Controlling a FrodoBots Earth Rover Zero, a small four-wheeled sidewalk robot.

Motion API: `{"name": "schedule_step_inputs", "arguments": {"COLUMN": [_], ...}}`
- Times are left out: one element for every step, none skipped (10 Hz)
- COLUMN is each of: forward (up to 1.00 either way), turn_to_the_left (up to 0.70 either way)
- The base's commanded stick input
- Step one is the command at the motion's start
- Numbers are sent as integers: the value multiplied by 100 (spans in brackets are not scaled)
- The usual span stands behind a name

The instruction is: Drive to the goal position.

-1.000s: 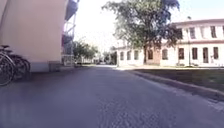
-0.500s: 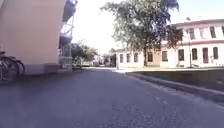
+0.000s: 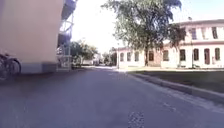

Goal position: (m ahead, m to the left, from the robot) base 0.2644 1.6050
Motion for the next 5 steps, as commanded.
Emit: {"name": "schedule_step_inputs", "arguments": {"forward": [70,70,70,70,70], "turn_to_the_left": [0,0,0,6,12]}}
